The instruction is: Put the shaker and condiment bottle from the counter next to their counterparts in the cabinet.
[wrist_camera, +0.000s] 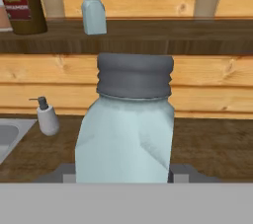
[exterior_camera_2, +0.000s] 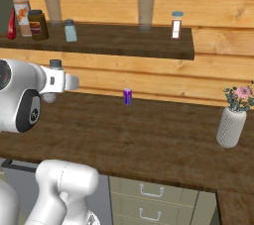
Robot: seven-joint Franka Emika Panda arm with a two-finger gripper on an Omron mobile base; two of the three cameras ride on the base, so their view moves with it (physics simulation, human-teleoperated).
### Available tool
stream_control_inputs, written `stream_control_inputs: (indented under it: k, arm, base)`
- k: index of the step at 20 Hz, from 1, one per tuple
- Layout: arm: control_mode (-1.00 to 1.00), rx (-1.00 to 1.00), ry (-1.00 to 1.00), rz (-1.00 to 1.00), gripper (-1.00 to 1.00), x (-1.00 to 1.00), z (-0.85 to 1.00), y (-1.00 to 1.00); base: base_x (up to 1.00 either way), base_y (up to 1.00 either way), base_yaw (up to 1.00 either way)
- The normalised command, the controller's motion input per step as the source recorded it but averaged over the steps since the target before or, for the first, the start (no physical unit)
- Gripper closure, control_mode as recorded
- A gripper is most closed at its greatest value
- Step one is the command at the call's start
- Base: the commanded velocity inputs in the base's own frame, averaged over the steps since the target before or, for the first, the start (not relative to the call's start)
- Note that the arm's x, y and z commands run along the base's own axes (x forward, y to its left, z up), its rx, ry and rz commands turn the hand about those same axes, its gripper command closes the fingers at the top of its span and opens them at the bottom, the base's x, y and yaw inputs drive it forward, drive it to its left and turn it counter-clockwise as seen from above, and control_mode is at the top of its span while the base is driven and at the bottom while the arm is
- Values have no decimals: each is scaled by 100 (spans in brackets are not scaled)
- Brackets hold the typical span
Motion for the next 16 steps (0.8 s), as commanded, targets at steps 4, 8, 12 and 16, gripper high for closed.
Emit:
stream_control_inputs:
  k: [4, 8, 12, 16]
  arm:
    - [-100, 3, -5, 0, 100, 0, 19, 0]
    - [-100, 6, -15, 0, 100, -19, 65, 0]
    - [-100, 7, -13, 0, 100, -7, 65, 0]
    - [-100, 4, -3, 0, 100, 36, 36, 6]
  base:
    - [0, 0, 0]
    - [0, 0, 0]
    - [0, 0, 0]
    - [0, 0, 0]
